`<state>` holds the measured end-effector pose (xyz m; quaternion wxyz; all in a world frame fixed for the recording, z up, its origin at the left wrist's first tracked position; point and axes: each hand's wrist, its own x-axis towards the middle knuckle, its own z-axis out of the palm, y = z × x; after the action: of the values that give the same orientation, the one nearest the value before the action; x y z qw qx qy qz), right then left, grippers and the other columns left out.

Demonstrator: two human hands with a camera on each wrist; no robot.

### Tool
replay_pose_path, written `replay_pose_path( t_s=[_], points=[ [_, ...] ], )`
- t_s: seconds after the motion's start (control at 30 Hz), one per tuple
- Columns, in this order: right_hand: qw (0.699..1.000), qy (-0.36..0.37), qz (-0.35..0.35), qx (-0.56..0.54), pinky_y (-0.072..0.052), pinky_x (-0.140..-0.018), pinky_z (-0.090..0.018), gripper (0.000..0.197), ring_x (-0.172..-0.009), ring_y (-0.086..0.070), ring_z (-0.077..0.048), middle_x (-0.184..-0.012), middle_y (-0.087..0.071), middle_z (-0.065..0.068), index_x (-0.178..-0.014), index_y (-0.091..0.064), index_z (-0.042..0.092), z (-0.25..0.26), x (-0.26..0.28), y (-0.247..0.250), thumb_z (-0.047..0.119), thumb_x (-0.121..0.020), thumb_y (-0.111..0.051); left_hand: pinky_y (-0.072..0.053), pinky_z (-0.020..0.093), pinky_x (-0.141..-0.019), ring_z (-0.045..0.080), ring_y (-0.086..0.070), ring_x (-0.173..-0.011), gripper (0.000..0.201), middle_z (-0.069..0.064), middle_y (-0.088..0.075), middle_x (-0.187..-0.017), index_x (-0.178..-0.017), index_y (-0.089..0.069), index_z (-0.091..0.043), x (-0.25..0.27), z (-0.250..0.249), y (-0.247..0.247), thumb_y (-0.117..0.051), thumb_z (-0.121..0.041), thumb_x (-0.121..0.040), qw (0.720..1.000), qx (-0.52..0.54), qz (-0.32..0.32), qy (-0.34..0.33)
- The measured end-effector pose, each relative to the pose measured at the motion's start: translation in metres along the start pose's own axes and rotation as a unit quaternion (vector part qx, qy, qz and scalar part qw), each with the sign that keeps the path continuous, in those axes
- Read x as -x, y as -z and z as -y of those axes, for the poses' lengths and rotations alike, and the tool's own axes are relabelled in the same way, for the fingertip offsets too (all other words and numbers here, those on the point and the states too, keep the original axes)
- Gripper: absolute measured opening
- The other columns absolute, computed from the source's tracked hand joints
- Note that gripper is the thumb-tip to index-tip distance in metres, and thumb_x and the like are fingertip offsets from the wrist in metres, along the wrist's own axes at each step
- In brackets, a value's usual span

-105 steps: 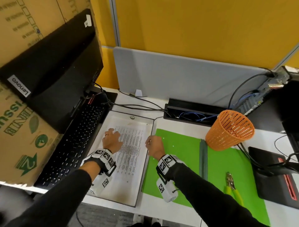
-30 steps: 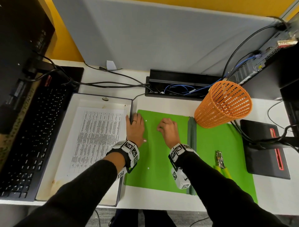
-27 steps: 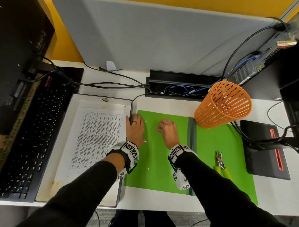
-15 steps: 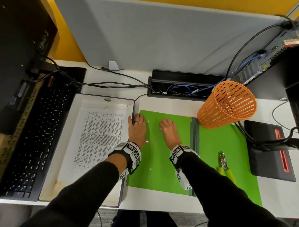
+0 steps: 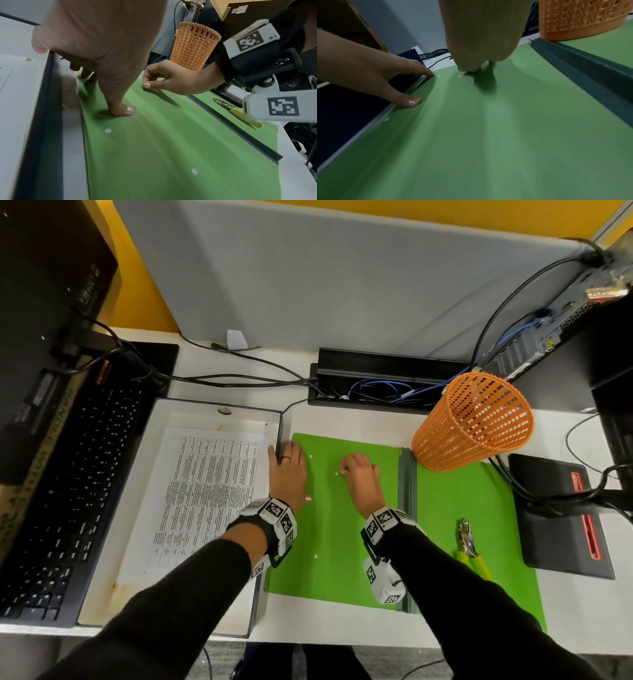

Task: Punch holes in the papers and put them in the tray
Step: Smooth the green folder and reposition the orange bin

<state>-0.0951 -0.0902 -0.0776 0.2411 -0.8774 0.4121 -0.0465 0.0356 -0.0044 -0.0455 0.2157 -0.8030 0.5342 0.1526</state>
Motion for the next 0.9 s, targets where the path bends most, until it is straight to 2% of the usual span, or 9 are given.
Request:
replay_pose_path(
  t_s=[0.07,0.13,0.23,0.33,0.47,0.7,0.9],
  points=[
    [1.000,0.010,-0.005,-0.015,-0.032,-0.086,-0.033,0.011,-0.101,-0.054,-0.023,-0.103,-0.061,-0.006,-0.096,-0.063,0.008,-0.001,-0.001,0.001,0.012,-0.086,-0.059,-0.008,0.058,-0.116,0.030,-0.006,-0.148,0.111,0.016,-0.005,-0.159,-0.149,-0.002,-0.001,0.001,0.000,0.000,-0.062,-0.060,-0.076,1.000,0.001,-0.001,-0.001],
    [1.000,0.020,-0.008,-0.017,-0.030,-0.083,-0.032,0.013,-0.099,-0.055,-0.023,-0.101,-0.062,-0.007,-0.095,-0.065,0.008,-0.001,-0.002,0.002,0.014,-0.084,-0.062,-0.008,0.057,-0.116,0.030,-0.006,-0.148,0.111,0.016,-0.005,-0.159,-0.149,-0.003,-0.001,0.001,0.000,0.000,-0.062,-0.060,-0.076,1.000,0.002,-0.003,-0.001],
    [0.999,0.036,-0.001,-0.003,-0.032,-0.078,-0.033,0.010,-0.095,-0.057,-0.024,-0.096,-0.064,-0.007,-0.088,-0.067,0.007,-0.002,-0.004,0.002,0.014,-0.083,-0.063,-0.009,0.057,-0.116,0.029,-0.008,-0.148,0.111,0.016,-0.006,-0.159,-0.149,-0.003,-0.001,0.001,0.000,0.001,-0.062,-0.059,-0.076,1.000,0.001,-0.003,-0.001],
    [0.998,0.059,0.028,0.025,-0.041,-0.084,-0.040,0.010,-0.094,-0.059,-0.025,-0.095,-0.064,-0.007,-0.088,-0.068,0.006,-0.002,-0.006,0.004,0.013,-0.085,-0.061,-0.010,0.057,-0.115,0.030,-0.008,-0.147,0.112,0.016,-0.006,-0.158,-0.149,-0.003,0.000,0.001,0.000,0.001,-0.063,-0.060,-0.075,1.000,0.000,-0.004,0.001],
    [0.994,0.082,0.052,0.046,-0.037,-0.093,-0.040,0.013,-0.098,-0.056,-0.023,-0.101,-0.063,-0.006,-0.094,-0.067,0.006,-0.003,-0.008,0.009,0.013,-0.088,-0.058,-0.010,0.057,-0.116,0.029,-0.008,-0.147,0.112,0.016,-0.005,-0.159,-0.149,-0.003,0.000,0.000,0.000,0.001,-0.062,-0.060,-0.076,1.000,-0.001,0.000,0.001],
    [0.984,0.102,0.088,0.114,-0.033,-0.084,-0.038,0.010,-0.095,-0.054,-0.026,-0.095,-0.060,-0.008,-0.090,-0.063,0.005,0.003,-0.013,0.009,0.006,-0.089,-0.053,-0.010,0.056,-0.116,0.029,-0.007,-0.148,0.111,0.016,-0.005,-0.159,-0.149,-0.002,-0.001,0.001,0.000,0.002,-0.061,-0.060,-0.077,1.000,-0.003,0.003,0.002],
    [0.981,0.098,0.104,0.132,-0.036,-0.086,-0.038,0.012,-0.096,-0.051,-0.024,-0.099,-0.056,-0.009,-0.094,-0.058,0.004,0.005,-0.014,0.008,0.001,-0.091,-0.047,-0.010,0.056,-0.116,0.030,-0.008,-0.147,0.111,0.016,-0.005,-0.159,-0.149,-0.002,-0.001,0.000,0.000,0.000,-0.061,-0.060,-0.076,1.000,-0.002,-0.002,0.001]
  ],
)
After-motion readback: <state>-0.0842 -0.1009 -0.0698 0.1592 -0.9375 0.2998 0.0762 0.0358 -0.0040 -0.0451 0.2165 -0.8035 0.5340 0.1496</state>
